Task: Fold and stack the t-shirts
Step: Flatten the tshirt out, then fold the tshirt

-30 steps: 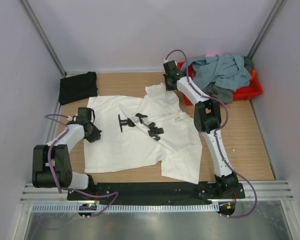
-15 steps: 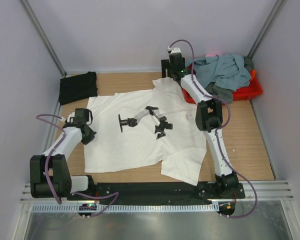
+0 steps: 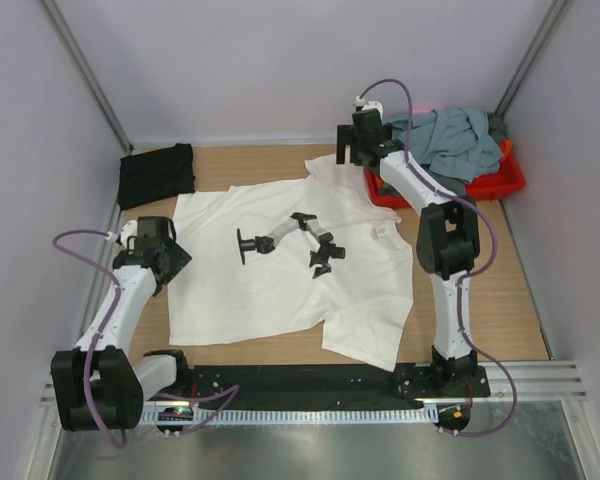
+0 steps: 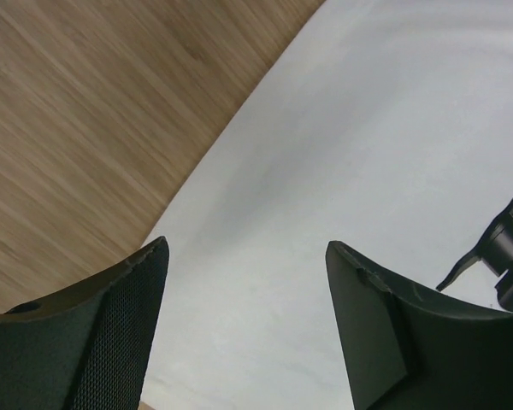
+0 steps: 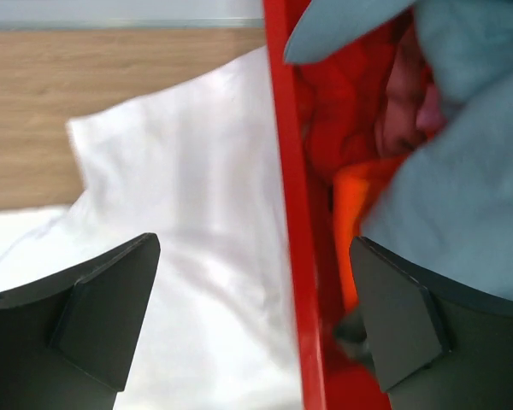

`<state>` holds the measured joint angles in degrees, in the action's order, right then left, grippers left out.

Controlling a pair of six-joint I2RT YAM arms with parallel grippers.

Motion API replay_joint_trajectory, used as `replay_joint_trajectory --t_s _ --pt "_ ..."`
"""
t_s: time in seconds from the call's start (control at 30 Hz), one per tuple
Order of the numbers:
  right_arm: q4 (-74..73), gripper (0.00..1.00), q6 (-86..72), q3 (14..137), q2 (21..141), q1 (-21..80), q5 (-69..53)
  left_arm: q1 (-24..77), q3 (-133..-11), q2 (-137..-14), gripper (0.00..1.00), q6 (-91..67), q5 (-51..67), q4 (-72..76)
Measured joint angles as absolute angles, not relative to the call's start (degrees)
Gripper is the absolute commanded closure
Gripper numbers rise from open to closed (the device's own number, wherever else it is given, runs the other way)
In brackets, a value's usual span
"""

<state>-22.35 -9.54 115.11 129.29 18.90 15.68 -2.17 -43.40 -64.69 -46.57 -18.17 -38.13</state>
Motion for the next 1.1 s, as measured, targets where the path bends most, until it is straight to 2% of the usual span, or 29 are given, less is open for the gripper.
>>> replay_joint_trajectory --t_s 0.1,0.23,0.37,0.5,0.63,0.8,0.93,1.1 --pt "-21.63 0.00 -10.94 103.66 116.62 23.00 15.92 -2.20 -40.27 -62.13 0.25 -47.68 -16.91 -38.72" --pt "-19.62 0.00 -13.96 91.81 102.69 33.47 14.94 0.12 -37.01 -57.71 0.26 -50.96 -16.08 -42.04" --pt "-18.13 0.00 -19.97 77.38 93.25 43.27 13.76 9.17 -37.98 -57.28 0.22 -54.61 -15.68 -46.54" --pt "-20.86 0.00 -25.32 65.49 90.74 48.93 16.62 23.24 -40.71 -55.70 0.20 -60.80 -18.28 -53.76" --pt "-24.99 0.00 -29.10 59.92 89.86 54.37 20.25 30.22 -38.09 -51.05 0.21 -67.92 -16.80 -56.64" --pt "-25.87 0.00 -31.55 54.46 82.32 55.59 20.47 30.76 -25.80 -42.48 0.31 -76.86 -15.29 -58.17" --pt "-25.96 0.00 -31.83 53.43 76.40 55.11 20.49 30.81 -20.45 -29.95 0.30 -84.38 -16.45 -61.23" --pt "-26.00 0.00 -31.81 51.94 72.18 55.11 20.45 30.81 -20.67 -32.40 0.26 -89.47 -18.26 -61.60"
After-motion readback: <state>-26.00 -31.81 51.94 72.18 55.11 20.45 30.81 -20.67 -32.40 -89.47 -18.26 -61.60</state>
